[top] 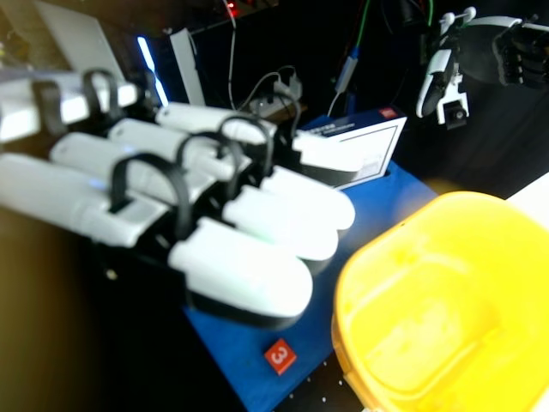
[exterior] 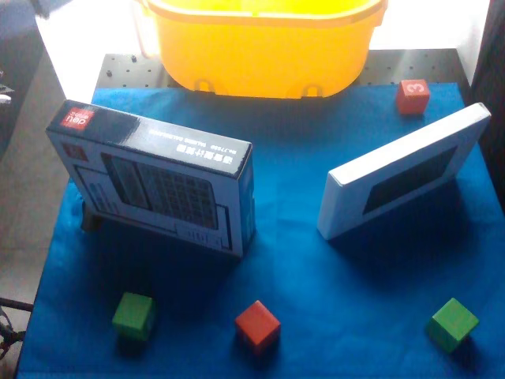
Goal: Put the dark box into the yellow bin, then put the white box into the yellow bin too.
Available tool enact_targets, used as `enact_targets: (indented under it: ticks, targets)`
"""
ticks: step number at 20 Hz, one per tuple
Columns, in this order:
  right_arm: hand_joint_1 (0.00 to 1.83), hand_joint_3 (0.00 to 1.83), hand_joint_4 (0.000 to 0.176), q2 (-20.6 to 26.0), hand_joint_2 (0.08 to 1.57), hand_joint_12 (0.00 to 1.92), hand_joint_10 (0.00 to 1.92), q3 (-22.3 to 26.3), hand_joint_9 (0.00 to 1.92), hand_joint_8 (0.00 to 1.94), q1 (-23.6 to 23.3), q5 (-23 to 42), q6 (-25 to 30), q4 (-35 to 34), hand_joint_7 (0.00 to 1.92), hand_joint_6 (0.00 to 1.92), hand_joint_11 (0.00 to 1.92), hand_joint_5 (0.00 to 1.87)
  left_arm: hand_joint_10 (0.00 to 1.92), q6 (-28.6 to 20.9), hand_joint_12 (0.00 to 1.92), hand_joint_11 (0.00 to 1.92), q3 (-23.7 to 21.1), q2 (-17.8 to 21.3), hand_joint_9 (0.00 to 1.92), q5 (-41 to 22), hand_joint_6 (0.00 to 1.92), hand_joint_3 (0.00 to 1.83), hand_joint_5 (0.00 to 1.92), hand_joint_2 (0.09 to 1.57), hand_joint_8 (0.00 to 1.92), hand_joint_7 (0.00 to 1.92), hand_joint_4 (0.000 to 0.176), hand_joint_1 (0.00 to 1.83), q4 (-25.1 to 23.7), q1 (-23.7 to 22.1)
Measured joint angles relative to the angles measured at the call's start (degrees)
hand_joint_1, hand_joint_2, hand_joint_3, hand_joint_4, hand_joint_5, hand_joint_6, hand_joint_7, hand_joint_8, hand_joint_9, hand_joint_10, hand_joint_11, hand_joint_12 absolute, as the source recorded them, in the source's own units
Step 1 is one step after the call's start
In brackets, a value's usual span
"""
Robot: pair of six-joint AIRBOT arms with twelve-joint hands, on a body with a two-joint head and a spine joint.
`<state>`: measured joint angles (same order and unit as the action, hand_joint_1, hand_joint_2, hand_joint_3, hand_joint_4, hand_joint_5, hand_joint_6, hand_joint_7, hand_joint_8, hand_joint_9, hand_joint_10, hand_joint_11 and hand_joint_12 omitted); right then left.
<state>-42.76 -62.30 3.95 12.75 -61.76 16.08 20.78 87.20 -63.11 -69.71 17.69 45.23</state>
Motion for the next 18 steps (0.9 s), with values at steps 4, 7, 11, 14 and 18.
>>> enact_targets:
  ticks: [4,7,11,14,18]
  targets:
    - [0.31,0.00,0.000,-0.1,1.04,0.69,0.01,0.0,0.44,0.00,0.0,0.0,0.0,0.0,0.41,0.00,0.14,0.45,0.00,-2.1,0.31,0.04,0.1,0.0,0.24,-0.8,0.00,0.00,0.45,1.16,0.00,0.36,0.059,0.32,-0.1,0.0]
    - [0.30,0.01,0.000,-0.1,1.07,0.75,0.00,0.0,0.46,0.00,0.8,0.0,0.0,-0.1,0.43,0.00,0.14,0.45,0.00,-6.1,0.29,0.03,0.4,0.3,0.18,-2.7,0.00,0.00,0.25,1.14,0.00,0.25,0.000,0.21,-2.6,0.5]
    - [0.33,0.00,0.000,-0.5,1.03,0.66,0.00,-0.5,0.49,0.00,1.5,-0.1,0.0,-1.1,0.45,0.00,0.21,0.46,0.00,-6.3,0.31,0.04,-3.9,4.5,0.17,-6.6,0.00,0.00,0.20,0.97,0.00,0.21,0.000,0.30,-6.0,2.7]
    - [0.35,0.00,0.000,-0.8,1.07,0.71,0.00,-0.5,0.47,0.00,1.5,0.1,0.0,-1.1,0.46,0.00,0.17,0.49,0.00,-6.4,0.34,0.07,-6.4,6.9,0.17,-10.5,0.00,0.00,0.12,0.91,0.00,0.18,0.000,0.38,-7.5,4.8]
    - [0.34,0.00,0.000,-0.8,1.09,0.76,0.00,-0.5,0.44,0.00,1.5,0.2,0.0,-1.6,0.41,0.00,0.13,0.43,0.00,-6.4,0.44,0.00,-8.7,8.7,0.11,-11.7,0.00,0.00,0.05,0.84,0.00,0.11,0.000,0.44,-11.2,6.5]
